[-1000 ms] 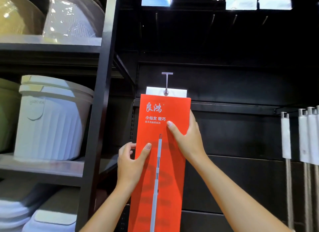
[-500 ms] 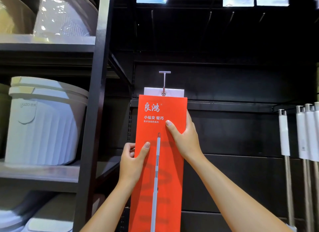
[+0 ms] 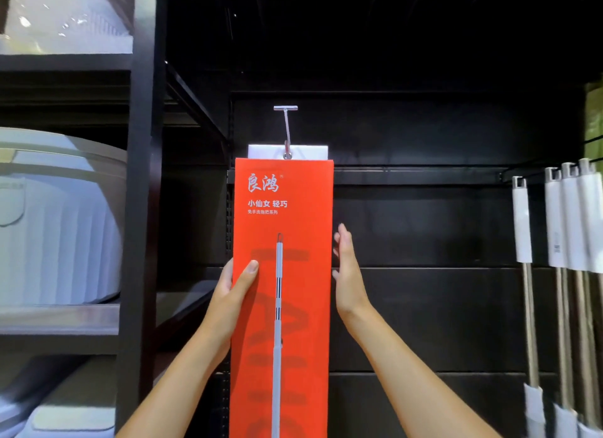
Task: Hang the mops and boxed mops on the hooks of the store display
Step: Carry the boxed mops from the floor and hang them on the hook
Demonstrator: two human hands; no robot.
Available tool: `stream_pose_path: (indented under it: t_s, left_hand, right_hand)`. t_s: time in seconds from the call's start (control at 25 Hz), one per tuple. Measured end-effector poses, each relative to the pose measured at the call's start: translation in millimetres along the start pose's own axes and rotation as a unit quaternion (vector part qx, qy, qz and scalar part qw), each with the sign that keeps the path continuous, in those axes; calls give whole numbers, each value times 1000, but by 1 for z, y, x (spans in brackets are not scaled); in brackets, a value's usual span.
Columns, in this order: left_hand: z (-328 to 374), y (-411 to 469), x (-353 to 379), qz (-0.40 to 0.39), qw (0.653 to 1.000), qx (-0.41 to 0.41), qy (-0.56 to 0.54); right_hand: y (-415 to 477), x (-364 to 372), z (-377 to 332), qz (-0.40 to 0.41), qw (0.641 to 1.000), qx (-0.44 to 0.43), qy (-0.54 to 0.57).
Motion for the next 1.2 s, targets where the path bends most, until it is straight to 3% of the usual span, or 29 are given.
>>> stream_pose_path:
  t_s: [0.2,0.4,0.56,1.2]
  left_hand:
    - [-28,-23,-3,-27,993,-108,-37]
    - [-45,-24,2,20,991,-107,-72]
    - [-47,-21,3,26,991,-100,-89]
    - [-51,-25,3,50,994,-89,-42]
  right_hand:
    - [-27,-9,107,-44,988,140,41]
    - [-15,13,197,-91,978,180,54]
    - [-16,14,175,-90,980,162,70]
    - [26,7,195,-114,972,185,85]
Point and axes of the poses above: each hand's wrist, its own y-axis towards the middle knuckle, its own x-axis out of the palm, z = x × y, the point moved 3 cm from there along y, towards the middle knuckle, and after that the axes turned 3 degrees about z, right-handed, at the moved point
